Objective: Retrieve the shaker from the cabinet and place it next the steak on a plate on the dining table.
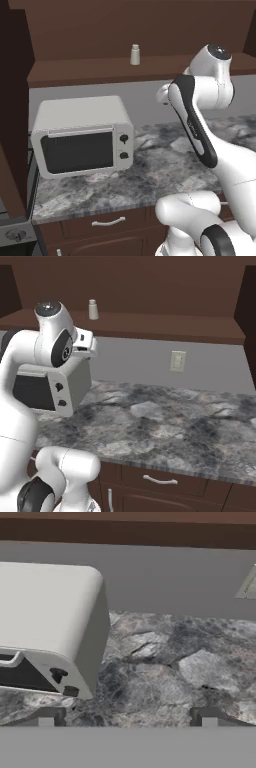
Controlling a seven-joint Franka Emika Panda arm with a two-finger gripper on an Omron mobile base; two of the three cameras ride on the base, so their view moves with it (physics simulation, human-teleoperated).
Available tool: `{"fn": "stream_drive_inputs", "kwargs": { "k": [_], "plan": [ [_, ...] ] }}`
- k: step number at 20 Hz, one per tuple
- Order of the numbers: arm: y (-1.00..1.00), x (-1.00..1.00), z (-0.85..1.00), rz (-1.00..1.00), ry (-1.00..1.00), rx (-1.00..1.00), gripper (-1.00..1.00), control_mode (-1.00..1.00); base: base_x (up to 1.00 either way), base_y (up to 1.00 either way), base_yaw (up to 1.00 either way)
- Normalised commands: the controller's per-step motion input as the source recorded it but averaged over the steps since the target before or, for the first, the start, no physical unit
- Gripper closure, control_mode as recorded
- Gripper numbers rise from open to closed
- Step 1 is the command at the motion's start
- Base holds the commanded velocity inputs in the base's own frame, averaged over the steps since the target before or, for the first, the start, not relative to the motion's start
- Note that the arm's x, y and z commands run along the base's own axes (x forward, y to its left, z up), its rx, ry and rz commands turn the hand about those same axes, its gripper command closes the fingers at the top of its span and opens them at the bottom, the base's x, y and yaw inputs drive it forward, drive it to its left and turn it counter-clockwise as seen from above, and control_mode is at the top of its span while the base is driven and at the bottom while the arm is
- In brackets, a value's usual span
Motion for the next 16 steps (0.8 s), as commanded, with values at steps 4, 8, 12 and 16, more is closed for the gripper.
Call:
{"fn": "stream_drive_inputs", "kwargs": {
  "k": [4,8,12,16],
  "plan": [
    [0.0,-0.02,0.47,0.03,-0.18,0.01,-1.0,-1.0,0.0,0.0,0.0],
    [0.0,0.0,0.47,0.03,-0.19,0.03,-1.0,-1.0,0.0,0.0,0.0],
    [0.04,0.0,0.44,0.02,-0.16,0.03,-1.0,-1.0,0.0,0.0,0.0],
    [0.12,0.0,0.38,0.01,-0.12,0.01,-1.0,-1.0,0.0,0.0,0.0]
  ]
}}
